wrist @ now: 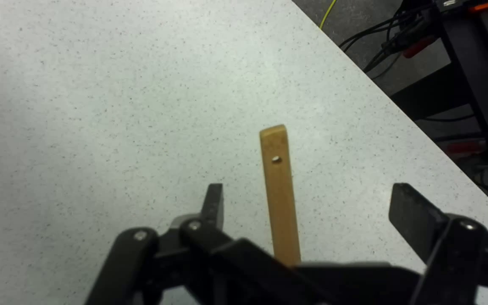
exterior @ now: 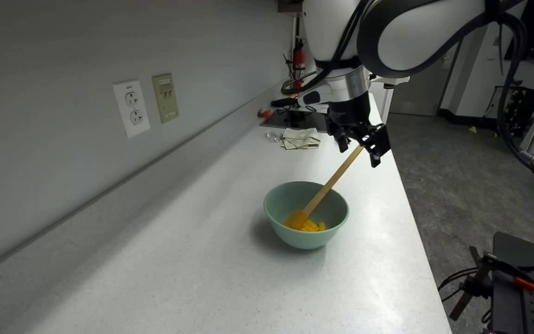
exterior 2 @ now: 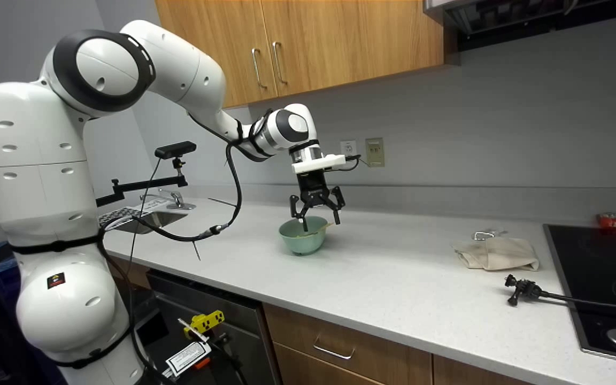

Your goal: Use the ladle to stir in the bowl

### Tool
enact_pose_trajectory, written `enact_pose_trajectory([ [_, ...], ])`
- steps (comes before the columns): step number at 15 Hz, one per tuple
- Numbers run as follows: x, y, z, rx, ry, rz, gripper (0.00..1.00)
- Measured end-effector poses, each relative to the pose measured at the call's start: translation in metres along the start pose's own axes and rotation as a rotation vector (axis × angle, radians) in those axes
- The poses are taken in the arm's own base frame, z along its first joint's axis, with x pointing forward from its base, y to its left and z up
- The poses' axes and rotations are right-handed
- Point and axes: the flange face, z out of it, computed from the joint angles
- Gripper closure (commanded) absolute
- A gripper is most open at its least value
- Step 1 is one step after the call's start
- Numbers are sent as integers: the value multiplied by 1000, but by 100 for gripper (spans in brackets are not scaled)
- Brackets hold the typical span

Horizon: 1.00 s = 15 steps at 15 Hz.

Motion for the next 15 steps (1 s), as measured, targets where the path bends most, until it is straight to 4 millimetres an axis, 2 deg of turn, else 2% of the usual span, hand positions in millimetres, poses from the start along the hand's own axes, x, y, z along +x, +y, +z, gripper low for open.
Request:
enact_pose_trajectory([
  [3,-2,1,2,3,-1,-3,36],
  [11,-10,6,5,10,-2,0,97],
  [12,-10,6,5,9,-3,0,100],
  [15,-11,6,5,0,-16,-10,96],
])
